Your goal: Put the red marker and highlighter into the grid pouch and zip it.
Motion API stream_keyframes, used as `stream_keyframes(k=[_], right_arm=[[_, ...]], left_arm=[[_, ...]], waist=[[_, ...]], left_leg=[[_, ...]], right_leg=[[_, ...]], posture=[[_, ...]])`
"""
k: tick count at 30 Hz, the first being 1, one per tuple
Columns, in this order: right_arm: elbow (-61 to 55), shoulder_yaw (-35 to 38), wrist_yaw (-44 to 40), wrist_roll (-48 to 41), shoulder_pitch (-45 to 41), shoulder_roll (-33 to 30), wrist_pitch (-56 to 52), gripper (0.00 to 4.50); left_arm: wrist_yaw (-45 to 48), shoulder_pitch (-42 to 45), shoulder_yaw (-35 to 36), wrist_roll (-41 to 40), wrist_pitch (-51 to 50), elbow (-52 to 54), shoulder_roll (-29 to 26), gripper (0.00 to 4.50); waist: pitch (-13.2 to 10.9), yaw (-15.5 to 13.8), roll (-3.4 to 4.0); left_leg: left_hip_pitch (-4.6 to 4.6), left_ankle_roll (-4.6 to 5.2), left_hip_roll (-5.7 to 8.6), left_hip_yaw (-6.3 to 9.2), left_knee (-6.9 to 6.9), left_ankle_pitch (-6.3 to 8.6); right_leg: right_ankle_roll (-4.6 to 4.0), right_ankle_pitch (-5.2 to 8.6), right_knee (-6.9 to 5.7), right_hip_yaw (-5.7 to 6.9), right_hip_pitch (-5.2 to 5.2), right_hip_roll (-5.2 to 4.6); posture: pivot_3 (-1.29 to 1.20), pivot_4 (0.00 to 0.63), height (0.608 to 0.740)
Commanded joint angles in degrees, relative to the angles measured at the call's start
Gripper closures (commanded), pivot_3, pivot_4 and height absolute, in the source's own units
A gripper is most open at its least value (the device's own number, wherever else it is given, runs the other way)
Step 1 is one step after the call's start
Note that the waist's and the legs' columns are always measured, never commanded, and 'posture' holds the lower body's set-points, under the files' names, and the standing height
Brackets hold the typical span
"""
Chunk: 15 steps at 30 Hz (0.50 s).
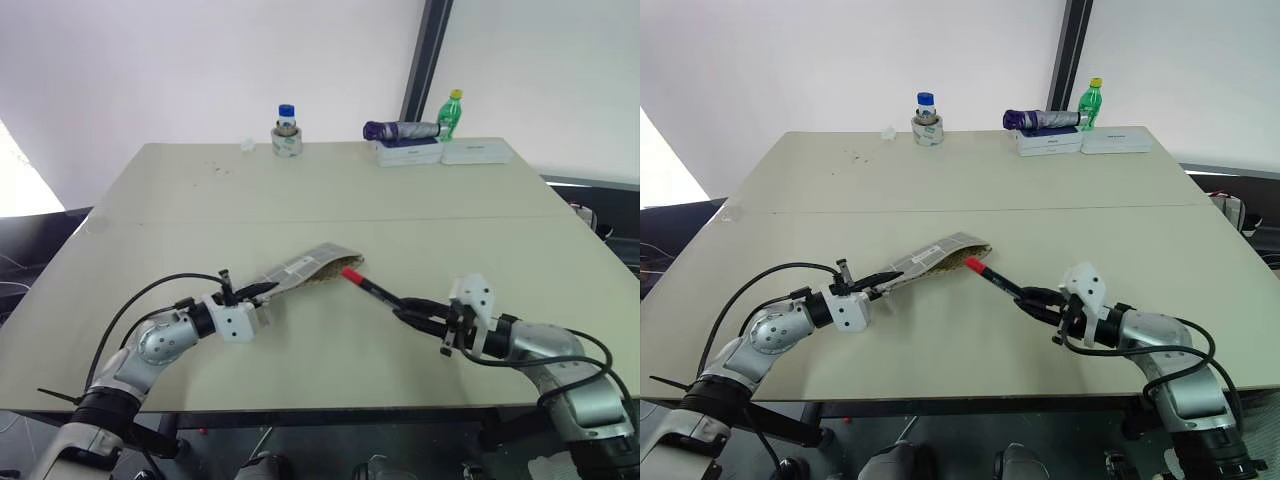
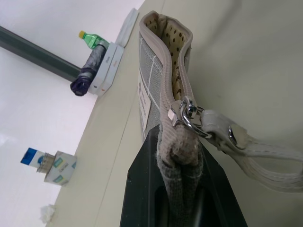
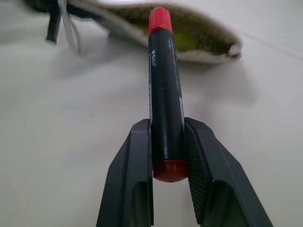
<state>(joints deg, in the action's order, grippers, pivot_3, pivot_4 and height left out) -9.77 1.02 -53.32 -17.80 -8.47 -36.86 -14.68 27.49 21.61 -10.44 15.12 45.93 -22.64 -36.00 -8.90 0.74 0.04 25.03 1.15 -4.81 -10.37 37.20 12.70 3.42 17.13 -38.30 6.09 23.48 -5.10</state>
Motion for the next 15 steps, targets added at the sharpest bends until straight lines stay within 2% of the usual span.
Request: stream_keyframes(k=[1,12,15], right_arm=[[2.66,-2.07,2.3,6.34,-3.48,-1.13,4.45,4.1],[9.14,-7.53,-0.09,13.4,-12.5,-1.07,13.69,4.1],[11.2,-12.12,-2.93,18.86,-15.53,-2.63,23.66,4.1]], left_arm=[[-0.34,1.28,0.3,-0.3,1.03,0.94,-0.07,4.5],[3.07,0.99,-1.34,0.21,0.57,6.79,-0.52,4.5],[3.97,1.05,-2.28,-0.08,0.38,8.11,-0.18,4.5]], waist=[[0.0,-0.02,0.0],[0.0,-0.02,0.0],[0.0,0.04,0.0]], left_leg=[[0.0,0.0,0.0,0.0,0.01,0.0],[0.0,-0.01,0.01,-0.1,0.01,-0.01],[0.0,-0.02,0.03,-0.14,0.01,-0.01]], right_leg=[[0.0,0.0,0.0,0.0,0.0,0.0],[0.0,0.0,-0.01,0.0,0.0,0.01],[0.0,0.0,-0.01,0.0,0.02,0.02]], posture=[[0.0,0.15,0.74],[0.0,0.15,0.74],[0.0,0.15,0.74]])
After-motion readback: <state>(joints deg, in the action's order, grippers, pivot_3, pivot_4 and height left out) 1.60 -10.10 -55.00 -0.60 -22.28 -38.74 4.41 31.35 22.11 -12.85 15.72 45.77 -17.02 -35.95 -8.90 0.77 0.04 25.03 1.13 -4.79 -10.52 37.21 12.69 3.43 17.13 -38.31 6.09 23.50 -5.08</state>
